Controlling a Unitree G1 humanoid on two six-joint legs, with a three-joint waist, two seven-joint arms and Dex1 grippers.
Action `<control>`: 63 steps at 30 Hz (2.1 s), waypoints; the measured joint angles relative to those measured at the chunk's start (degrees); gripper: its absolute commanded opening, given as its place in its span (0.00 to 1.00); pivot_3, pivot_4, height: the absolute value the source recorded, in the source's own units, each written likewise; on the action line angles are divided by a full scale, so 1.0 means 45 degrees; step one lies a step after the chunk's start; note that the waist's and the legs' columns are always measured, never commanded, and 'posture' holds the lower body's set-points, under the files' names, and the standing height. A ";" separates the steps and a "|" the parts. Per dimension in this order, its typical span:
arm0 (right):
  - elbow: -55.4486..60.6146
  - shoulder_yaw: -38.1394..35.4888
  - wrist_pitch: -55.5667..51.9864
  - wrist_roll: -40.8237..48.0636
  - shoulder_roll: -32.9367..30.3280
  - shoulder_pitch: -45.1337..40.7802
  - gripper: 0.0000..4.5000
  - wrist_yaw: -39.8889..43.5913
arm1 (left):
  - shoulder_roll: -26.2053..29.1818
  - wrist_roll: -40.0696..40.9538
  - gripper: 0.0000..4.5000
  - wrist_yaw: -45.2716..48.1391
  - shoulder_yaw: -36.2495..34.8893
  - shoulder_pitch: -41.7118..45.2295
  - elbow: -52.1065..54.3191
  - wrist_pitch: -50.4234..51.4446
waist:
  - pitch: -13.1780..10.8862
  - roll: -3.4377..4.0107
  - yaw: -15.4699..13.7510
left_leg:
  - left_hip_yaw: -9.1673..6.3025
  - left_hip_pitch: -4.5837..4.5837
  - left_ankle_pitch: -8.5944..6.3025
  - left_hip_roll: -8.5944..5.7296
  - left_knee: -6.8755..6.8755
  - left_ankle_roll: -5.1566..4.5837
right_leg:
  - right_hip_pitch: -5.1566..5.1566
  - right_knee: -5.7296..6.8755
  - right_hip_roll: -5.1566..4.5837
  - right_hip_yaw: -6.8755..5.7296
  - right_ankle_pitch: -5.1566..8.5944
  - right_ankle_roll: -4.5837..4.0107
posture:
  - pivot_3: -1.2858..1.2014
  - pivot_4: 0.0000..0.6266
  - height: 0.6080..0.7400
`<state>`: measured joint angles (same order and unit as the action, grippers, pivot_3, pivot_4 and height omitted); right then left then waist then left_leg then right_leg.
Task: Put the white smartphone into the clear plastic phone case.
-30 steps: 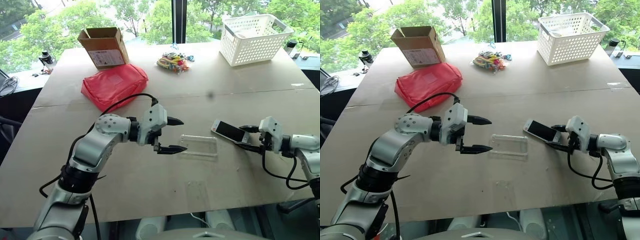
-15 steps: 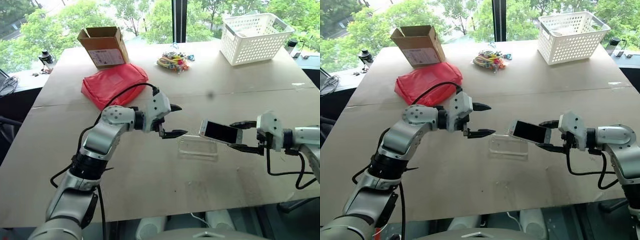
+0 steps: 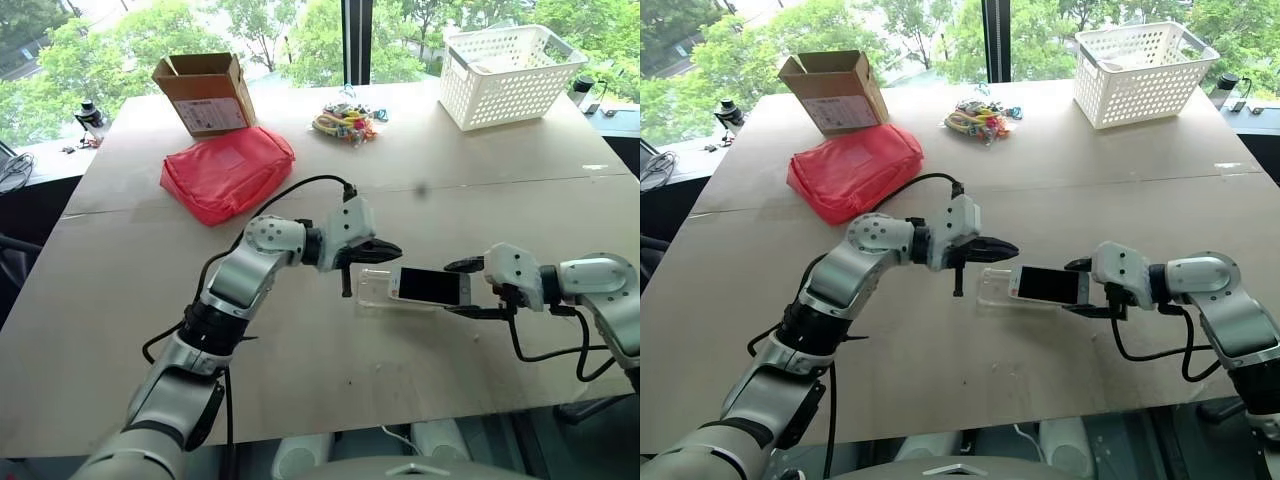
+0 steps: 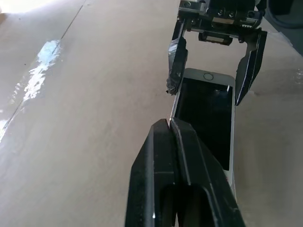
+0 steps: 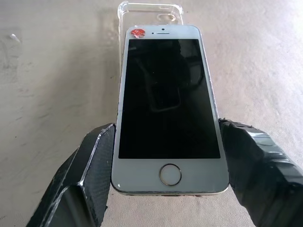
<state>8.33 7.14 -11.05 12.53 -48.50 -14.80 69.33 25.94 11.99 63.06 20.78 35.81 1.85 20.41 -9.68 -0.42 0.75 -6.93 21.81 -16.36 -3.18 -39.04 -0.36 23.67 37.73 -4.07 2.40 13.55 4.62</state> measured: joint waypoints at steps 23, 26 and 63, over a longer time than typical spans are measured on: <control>-0.0525 0.1248 -0.0179 -0.1111 0.0083 -0.1383 0.99 0.0475 | -0.1321 -0.1915 0.00 -0.1049 0.1361 -0.0900 -0.1671 -0.1202 | 0.0017 0.0001 0.0005 | 0.0000 -0.0022 -0.0013 0.0000 -0.0003 -0.0023 | -0.0013 0.0011 0.0000 0.0001 0.0000 0.0000 | 0.52 0.24 1.00; -0.1023 0.1552 0.0242 -0.1441 0.0223 -0.1978 0.99 0.0593 | -0.1284 -0.1919 0.00 -0.1053 0.1374 -0.0978 -0.1455 -0.1006 | 0.0018 0.0002 0.0002 | 0.0000 -0.0023 -0.0010 -0.0001 -0.0003 -0.0019 | -0.0013 0.0012 0.0000 0.0000 0.0000 0.0000 | 0.52 0.24 1.00; -0.0439 0.0821 -0.1431 -0.1191 -0.1257 -0.1142 0.02 0.0844 | -0.1044 -0.0727 0.00 -0.2030 -0.1219 0.0103 -0.0262 0.0389 | 0.0022 -0.0028 0.0032 | -0.0010 0.0008 0.0001 0.0004 0.0002 0.0004 | 0.0013 0.0004 -0.0008 -0.0008 0.0000 0.0002 | 0.52 0.24 1.00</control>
<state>6.36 10.83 -17.49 7.17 -54.16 -19.93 73.13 21.25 8.71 53.92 15.30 36.28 0.67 22.16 -9.58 -0.55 0.89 -6.98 21.85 -16.36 -3.16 -39.03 -0.34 23.73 37.75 -4.11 2.36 13.55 4.63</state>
